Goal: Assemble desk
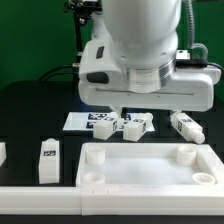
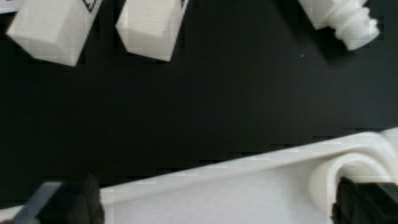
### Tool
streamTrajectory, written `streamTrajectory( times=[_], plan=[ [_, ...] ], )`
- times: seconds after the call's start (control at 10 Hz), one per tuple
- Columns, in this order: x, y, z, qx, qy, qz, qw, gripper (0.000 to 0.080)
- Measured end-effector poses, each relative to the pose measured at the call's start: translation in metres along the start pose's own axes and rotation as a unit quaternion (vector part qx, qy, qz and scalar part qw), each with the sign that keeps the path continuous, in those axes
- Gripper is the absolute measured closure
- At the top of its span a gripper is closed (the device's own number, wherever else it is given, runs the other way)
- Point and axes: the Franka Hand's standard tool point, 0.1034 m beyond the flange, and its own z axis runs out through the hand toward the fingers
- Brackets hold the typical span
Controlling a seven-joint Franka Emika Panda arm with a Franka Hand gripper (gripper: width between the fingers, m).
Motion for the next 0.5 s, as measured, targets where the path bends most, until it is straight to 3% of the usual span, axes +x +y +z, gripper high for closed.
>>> streamTrajectory(
  times=[0.2, 0.3, 0.4, 0.5],
  plan=[
    [-0.001, -0.004, 0.001, -0.002, 0.000, -0.006, 1.000, 0.0150],
    [-0.009, -0.020, 0.000, -0.002, 0.019, -0.010, 1.000, 0.0150],
    [-0.033, -0.038, 0.005, -0.003, 0.043, -0.058, 0.997, 0.0150],
    [-0.056, -0.048, 0.013, -0.011, 0.053, -0.085, 0.995, 0.0150]
  ],
)
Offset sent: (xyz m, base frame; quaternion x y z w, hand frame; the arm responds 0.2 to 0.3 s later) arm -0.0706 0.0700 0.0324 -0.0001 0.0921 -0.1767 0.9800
